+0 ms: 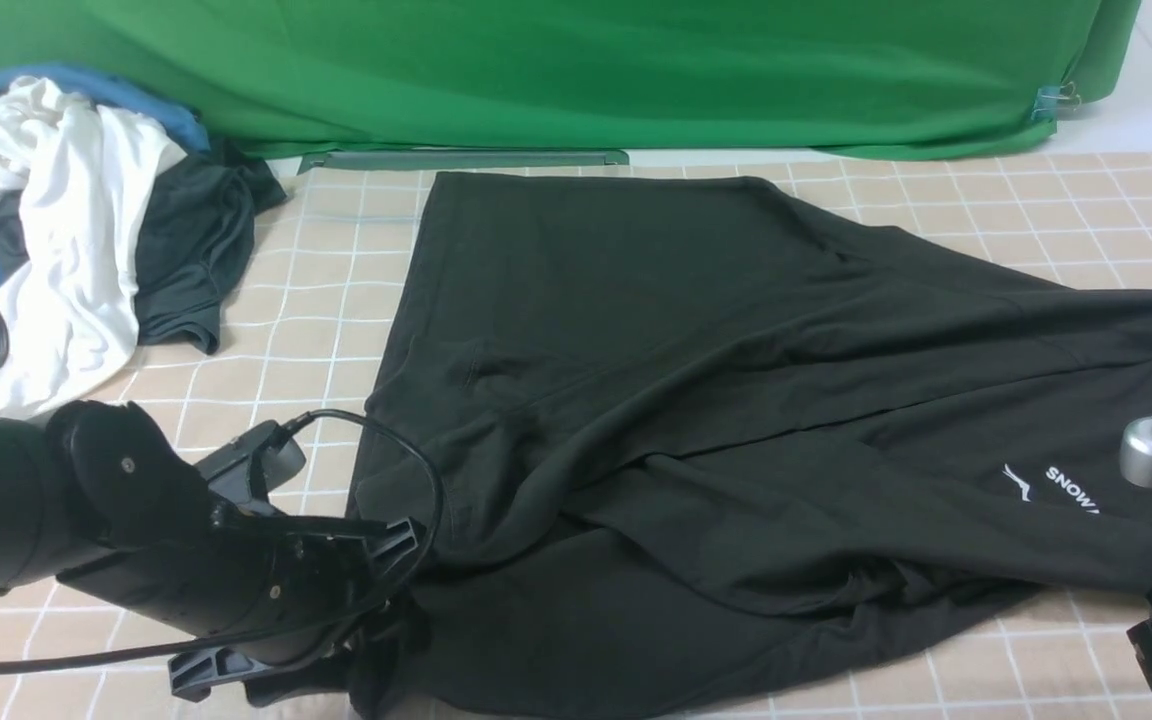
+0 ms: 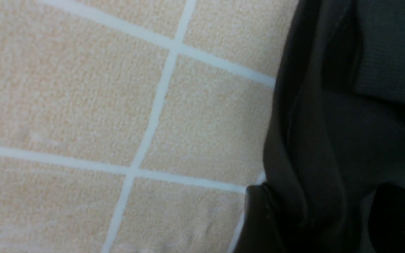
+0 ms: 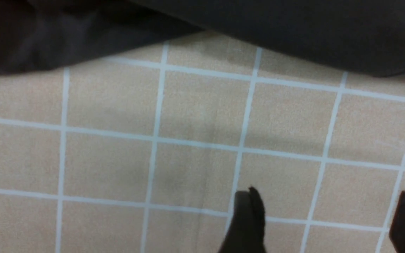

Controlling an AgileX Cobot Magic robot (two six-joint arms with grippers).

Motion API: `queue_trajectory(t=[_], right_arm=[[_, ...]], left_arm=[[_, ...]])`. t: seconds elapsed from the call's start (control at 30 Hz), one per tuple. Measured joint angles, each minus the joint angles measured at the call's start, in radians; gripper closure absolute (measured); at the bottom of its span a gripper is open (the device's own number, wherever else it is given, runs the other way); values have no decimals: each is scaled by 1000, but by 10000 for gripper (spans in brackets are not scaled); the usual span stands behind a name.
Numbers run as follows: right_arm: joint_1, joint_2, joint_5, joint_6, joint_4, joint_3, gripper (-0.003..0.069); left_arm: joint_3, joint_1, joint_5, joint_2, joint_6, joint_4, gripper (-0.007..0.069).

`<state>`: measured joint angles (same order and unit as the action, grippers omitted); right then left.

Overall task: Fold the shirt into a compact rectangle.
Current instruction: 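Grasp the near edge of the shirt at its hem and shoulder corners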

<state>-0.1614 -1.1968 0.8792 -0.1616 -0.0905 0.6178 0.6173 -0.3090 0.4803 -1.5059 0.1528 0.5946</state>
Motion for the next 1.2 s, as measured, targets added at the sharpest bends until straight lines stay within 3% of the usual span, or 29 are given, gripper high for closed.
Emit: queue_trajectory(t=[0.37, 0.43, 0.57, 0.63, 1.0, 1.1, 1.2], right_arm=[[0, 0, 0, 3, 1, 0, 128], [0, 0, 0, 3, 1, 0, 128], [0, 0, 0, 3, 1, 0, 128], [0, 0, 0, 4, 1, 0, 128], [0, 0, 7, 19, 0, 0, 134], [0, 0, 14, 22, -1, 0, 230], [3, 0, 26, 22, -14, 0, 407]], left_arm=[[15, 2, -2, -57, -36, 42, 258], [18, 2, 4, -62, -49, 38, 300], [19, 7, 9, -70, -58, 18, 510], [19, 9, 11, -68, -66, 16, 575], [3, 0, 135, 151, 9, -113, 602], [3, 0, 181, 208, 16, -129, 602], [3, 0, 204, 235, 22, -147, 602]])
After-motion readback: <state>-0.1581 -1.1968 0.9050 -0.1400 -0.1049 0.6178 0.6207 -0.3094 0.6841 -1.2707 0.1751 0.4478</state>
